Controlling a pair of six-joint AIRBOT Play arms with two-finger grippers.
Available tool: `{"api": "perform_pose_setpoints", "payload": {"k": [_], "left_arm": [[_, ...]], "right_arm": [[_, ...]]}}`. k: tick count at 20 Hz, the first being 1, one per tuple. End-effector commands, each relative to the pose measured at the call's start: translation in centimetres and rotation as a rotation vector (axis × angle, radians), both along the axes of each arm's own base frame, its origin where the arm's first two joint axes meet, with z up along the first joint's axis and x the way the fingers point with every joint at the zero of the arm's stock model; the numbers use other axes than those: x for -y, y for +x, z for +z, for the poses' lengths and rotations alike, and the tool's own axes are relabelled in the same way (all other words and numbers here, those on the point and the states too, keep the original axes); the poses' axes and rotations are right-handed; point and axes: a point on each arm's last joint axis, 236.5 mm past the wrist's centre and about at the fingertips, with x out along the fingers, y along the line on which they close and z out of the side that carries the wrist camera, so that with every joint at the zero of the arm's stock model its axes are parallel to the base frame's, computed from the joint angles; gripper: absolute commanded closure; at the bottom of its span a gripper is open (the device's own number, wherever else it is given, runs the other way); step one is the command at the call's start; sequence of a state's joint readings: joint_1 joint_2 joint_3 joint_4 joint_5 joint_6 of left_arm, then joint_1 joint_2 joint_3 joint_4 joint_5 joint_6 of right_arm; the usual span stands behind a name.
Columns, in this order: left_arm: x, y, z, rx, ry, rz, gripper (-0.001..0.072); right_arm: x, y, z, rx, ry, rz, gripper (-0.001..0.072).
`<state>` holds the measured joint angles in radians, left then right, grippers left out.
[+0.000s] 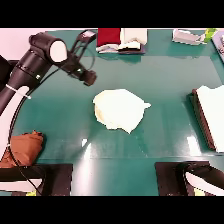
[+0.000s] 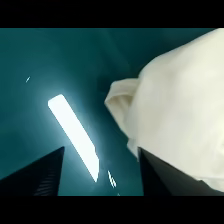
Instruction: Fold the shirts.
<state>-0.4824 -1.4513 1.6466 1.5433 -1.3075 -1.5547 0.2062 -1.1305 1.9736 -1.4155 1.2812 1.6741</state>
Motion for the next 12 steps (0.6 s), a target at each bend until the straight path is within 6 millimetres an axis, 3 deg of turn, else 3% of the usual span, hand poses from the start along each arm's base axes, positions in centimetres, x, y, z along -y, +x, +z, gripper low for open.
{"api": "perform_pose_setpoints", "payload": {"k": [1,3,6,9,12], "left_arm": [[-3.6,-2.1,-5.1,-0.211,-0.015,0.076,0.0172],[-3.3,-4.5,-8.7,-0.308,-0.014,0.070,0.0172],[-0.6,-7.4,-12.7,-0.393,-0.083,0.059,0.0171],[2.3,-9.0,-14.7,-0.388,-0.119,0.022,0.0170],[4.5,-8.9,-15.9,-0.330,-0.137,-0.005,0.0173]], "right_arm": [[0.0,0.0,0.0,-0.001,-0.001,0.000,0.0690],[0.0,0.0,0.0,-0.001,-0.001,0.000,0.0690],[0.0,0.1,-0.1,-0.004,-0.002,0.000,0.0690],[-0.1,0.5,-0.7,-0.018,-0.004,0.001,0.0690],[-0.3,1.0,-2.1,-0.065,-0.016,0.006,0.0690]]}}
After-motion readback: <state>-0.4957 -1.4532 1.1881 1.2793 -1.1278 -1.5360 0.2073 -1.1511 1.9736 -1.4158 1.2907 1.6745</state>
